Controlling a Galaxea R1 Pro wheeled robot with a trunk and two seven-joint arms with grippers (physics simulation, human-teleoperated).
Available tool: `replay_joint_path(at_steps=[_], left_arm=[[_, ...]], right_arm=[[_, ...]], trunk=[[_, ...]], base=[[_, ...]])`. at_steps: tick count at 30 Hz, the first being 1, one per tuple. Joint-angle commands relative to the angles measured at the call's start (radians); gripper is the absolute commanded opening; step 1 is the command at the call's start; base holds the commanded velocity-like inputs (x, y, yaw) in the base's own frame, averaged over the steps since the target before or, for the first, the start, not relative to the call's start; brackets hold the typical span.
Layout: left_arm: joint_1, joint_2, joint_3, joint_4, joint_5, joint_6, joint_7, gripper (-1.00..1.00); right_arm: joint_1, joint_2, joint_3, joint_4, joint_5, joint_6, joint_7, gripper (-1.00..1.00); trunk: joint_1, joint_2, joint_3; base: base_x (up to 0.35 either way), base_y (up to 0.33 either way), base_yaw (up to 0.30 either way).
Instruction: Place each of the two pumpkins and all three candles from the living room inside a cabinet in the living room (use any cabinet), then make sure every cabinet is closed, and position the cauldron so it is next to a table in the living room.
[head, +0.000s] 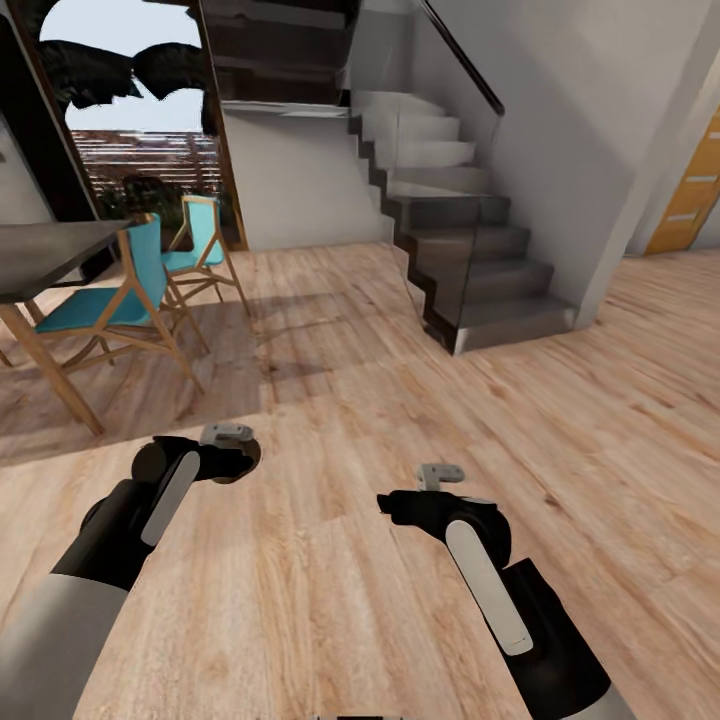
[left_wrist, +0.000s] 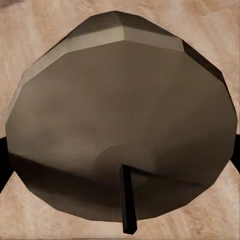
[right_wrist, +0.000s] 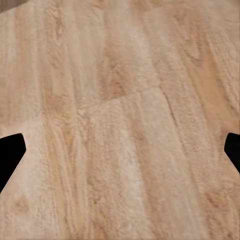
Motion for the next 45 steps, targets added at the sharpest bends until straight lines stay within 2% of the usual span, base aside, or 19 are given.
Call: replay_joint_path(at_steps=[1, 45], left_arm=[[-0.001, 0.001, -0.002, -0.001, 0.009, 0.002, 0.01, -1.0], [-0.001, 0.0, -0.004, 0.0, 0.008, 0.002, 0.01, -1.0]], right_arm=[[-0.001, 0.0, 0.001, -0.001, -0.01, 0.002, -0.01, 1.0], [-0.001, 0.0, 0.001, -0.001, -0.009, 0.002, -0.01, 1.0]], trunk=[[0.0, 0.0, -0.001], [0.0, 0.0, -0.019]], base=[[0.0, 0.095, 0.28], [0.0, 0.005, 0.28]])
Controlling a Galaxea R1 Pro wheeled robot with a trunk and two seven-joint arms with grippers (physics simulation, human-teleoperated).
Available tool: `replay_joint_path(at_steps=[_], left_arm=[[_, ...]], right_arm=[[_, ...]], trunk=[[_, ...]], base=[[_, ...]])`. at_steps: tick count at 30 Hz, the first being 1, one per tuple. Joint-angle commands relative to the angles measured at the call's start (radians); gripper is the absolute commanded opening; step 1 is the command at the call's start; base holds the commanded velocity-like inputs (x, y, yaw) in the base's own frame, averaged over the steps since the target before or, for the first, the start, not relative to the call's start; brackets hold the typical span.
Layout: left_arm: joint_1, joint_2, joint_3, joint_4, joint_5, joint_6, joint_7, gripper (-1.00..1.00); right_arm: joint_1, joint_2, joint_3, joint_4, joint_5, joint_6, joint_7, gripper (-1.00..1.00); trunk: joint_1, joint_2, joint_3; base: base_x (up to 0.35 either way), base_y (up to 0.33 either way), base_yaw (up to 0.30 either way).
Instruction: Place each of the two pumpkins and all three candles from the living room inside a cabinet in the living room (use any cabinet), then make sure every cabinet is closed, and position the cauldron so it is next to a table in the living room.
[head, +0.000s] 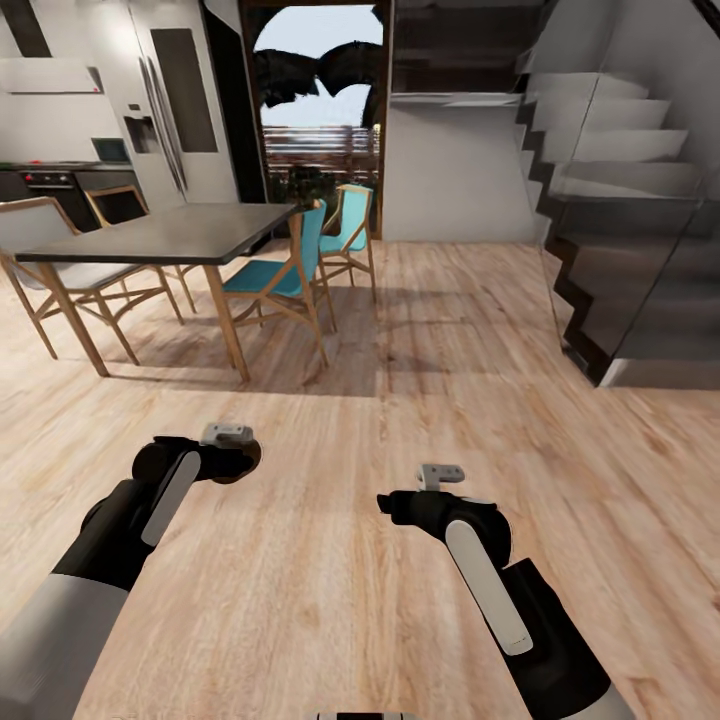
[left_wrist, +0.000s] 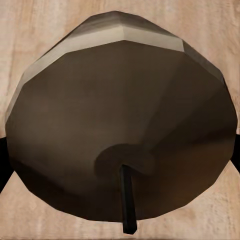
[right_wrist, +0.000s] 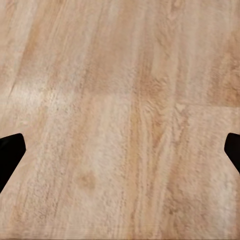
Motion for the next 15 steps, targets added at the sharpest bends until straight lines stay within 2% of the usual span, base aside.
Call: replay_joint_path(at_steps=[1, 15], left_arm=[[-0.001, 0.001, -0.003, -0.001, 0.008, 0.003, 0.01, -1.0], [-0.001, 0.001, -0.003, 0.0, 0.008, 0.003, 0.009, -1.0]], right_arm=[[-0.001, 0.0, 0.001, -0.001, -0.01, 0.002, -0.01, 1.0], [-0.001, 0.0, 0.001, -0.001, -0.011, 0.002, -0.01, 1.0]], trunk=[[0.0, 0.0, -0.001], [0.0, 0.0, -0.007]], base=[[0.0, 0.0, 0.28], [0.0, 0.0, 0.28]])
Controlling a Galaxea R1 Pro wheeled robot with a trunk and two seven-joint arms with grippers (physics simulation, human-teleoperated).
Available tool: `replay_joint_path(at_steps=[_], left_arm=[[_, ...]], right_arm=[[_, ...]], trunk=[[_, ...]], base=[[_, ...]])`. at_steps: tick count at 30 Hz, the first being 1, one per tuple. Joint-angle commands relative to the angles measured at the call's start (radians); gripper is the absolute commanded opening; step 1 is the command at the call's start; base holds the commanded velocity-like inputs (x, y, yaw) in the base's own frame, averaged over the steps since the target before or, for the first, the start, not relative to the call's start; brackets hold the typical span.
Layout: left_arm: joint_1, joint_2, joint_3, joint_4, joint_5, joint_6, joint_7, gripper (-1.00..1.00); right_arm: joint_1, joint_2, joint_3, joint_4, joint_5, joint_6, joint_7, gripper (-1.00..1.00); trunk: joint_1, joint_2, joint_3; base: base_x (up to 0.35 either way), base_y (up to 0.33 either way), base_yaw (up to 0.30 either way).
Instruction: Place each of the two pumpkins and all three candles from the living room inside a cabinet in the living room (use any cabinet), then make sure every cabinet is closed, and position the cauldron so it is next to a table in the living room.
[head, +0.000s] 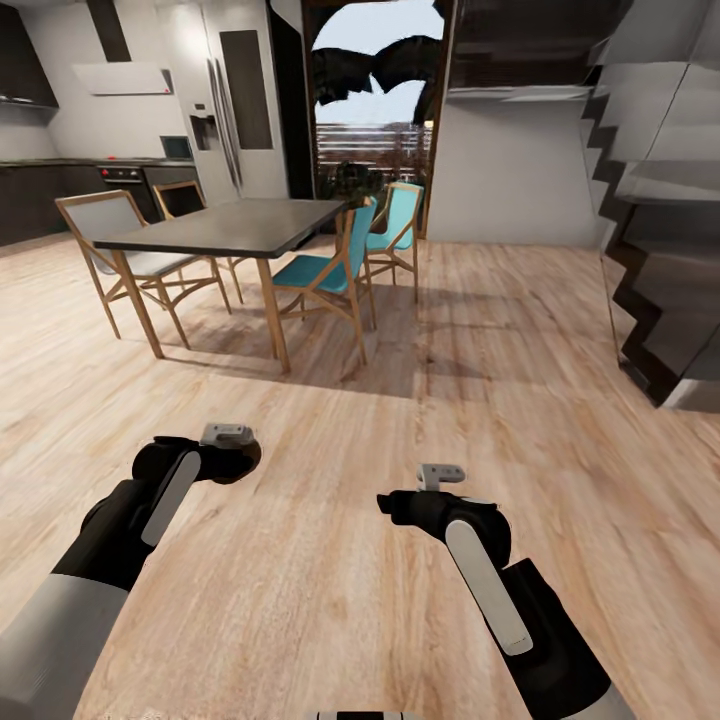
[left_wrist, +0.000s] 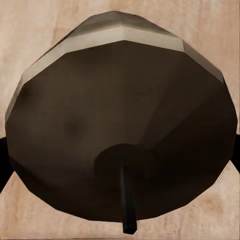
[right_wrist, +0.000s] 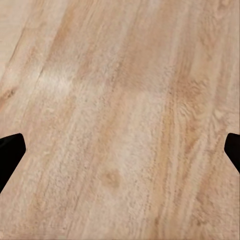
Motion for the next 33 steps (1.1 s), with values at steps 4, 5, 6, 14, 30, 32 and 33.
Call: replay_joint_path(at_steps=[4, 5, 6, 14, 30, 32, 33], left_arm=[[-0.001, 0.001, -0.003, -0.001, 0.008, 0.003, 0.01, -1.0], [-0.001, 0.001, -0.003, -0.001, 0.008, 0.003, 0.009, -1.0], [-0.001, 0.001, -0.003, -0.001, 0.008, 0.003, 0.009, -1.0], [-0.001, 0.001, -0.003, 0.0, 0.007, 0.003, 0.01, -1.0], [-0.001, 0.001, -0.003, 0.003, 0.008, 0.003, 0.01, -1.0], [-0.001, 0.001, -0.003, 0.004, 0.008, 0.003, 0.01, -1.0], [-0.001, 0.001, -0.003, 0.004, 0.008, 0.003, 0.01, -1.0]], right_arm=[[-0.001, 0.0, 0.0, -0.001, -0.01, 0.002, -0.01, 1.0], [-0.001, 0.0, 0.0, -0.001, -0.01, 0.002, -0.01, 1.0], [-0.001, 0.0, 0.001, -0.001, -0.01, 0.002, -0.01, 1.0], [-0.001, 0.0, 0.001, -0.001, -0.01, 0.002, -0.01, 1.0], [-0.001, 0.0, 0.002, -0.001, -0.01, 0.002, -0.01, 1.0], [-0.001, 0.0, 0.002, -0.001, -0.01, 0.002, -0.01, 1.0], [-0.001, 0.0, 0.002, -0.001, -0.01, 0.002, -0.01, 1.0]], trunk=[[0.0, 0.0, -0.002], [0.0, 0.0, -0.003], [0.0, 0.0, -0.003], [0.0, 0.0, -0.006], [0.0, 0.0, -0.013], [0.0, 0.0, -0.014], [0.0, 0.0, -0.014]], base=[[0.0, 0.0, 0.28], [0.0, 0.0, 0.28], [0.0, 0.0, 0.28], [0.0, 0.0, 0.28], [-0.085, 0.021, 0.28], [-0.129, 0.09, 0.28], [-0.127, 0.093, 0.28]])
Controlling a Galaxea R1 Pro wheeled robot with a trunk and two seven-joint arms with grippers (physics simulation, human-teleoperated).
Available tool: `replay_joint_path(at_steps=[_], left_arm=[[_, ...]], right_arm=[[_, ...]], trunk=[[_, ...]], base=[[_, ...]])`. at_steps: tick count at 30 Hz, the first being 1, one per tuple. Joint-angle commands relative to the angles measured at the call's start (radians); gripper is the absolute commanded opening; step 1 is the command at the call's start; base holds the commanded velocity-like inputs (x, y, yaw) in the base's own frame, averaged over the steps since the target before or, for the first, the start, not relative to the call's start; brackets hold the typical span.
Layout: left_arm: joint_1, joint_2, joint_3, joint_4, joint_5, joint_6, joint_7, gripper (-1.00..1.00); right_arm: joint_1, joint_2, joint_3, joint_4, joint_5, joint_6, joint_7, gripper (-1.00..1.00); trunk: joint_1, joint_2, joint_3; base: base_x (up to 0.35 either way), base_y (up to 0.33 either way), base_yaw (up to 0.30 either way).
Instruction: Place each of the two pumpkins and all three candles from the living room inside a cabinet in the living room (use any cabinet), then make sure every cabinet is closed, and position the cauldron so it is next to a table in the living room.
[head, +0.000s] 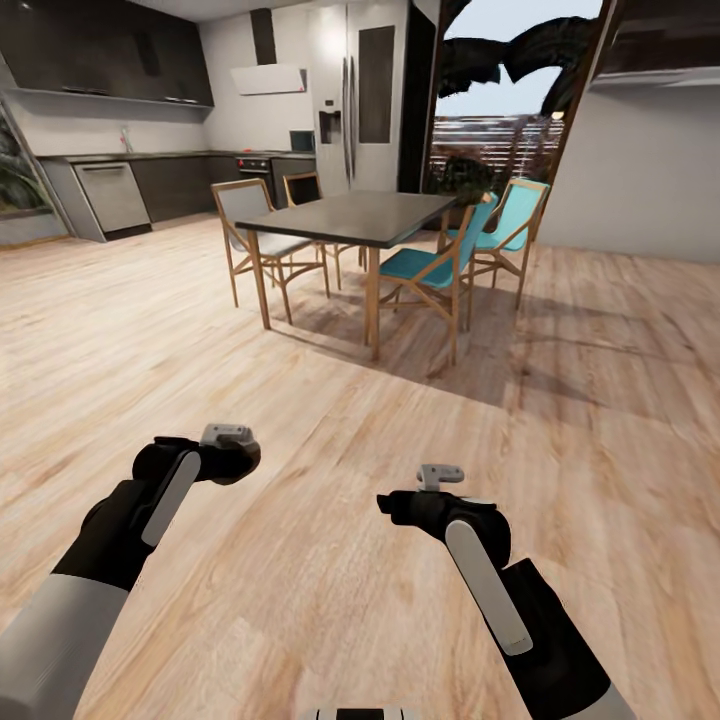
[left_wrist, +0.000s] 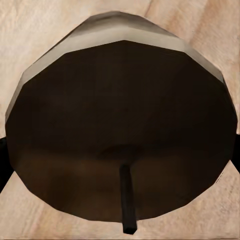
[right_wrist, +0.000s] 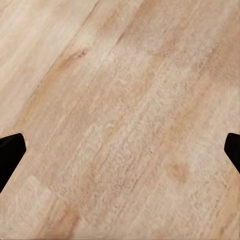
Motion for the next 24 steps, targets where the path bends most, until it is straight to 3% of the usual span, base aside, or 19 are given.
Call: replay_joint_path(at_steps=[1, 11, 24], left_arm=[[-0.001, 0.001, -0.002, -0.001, 0.008, 0.003, 0.01, -1.0], [-0.001, 0.001, -0.002, 0.0, 0.008, 0.003, 0.009, -1.0], [-0.001, 0.001, -0.002, 0.001, 0.008, 0.003, 0.009, -1.0]], right_arm=[[-0.001, 0.0, 0.001, -0.001, -0.01, 0.002, -0.01, 1.0], [-0.001, 0.0, 0.001, -0.001, -0.01, 0.002, -0.01, 1.0], [-0.001, 0.0, 0.005, -0.001, -0.01, 0.002, -0.01, 1.0]], trunk=[[0.0, 0.0, -0.001], [0.0, 0.0, -0.005], [0.0, 0.0, -0.01]], base=[[-0.121, 0.094, 0.28], [-0.016, 0.058, 0.28], [0.303, 0.055, 0.28]])
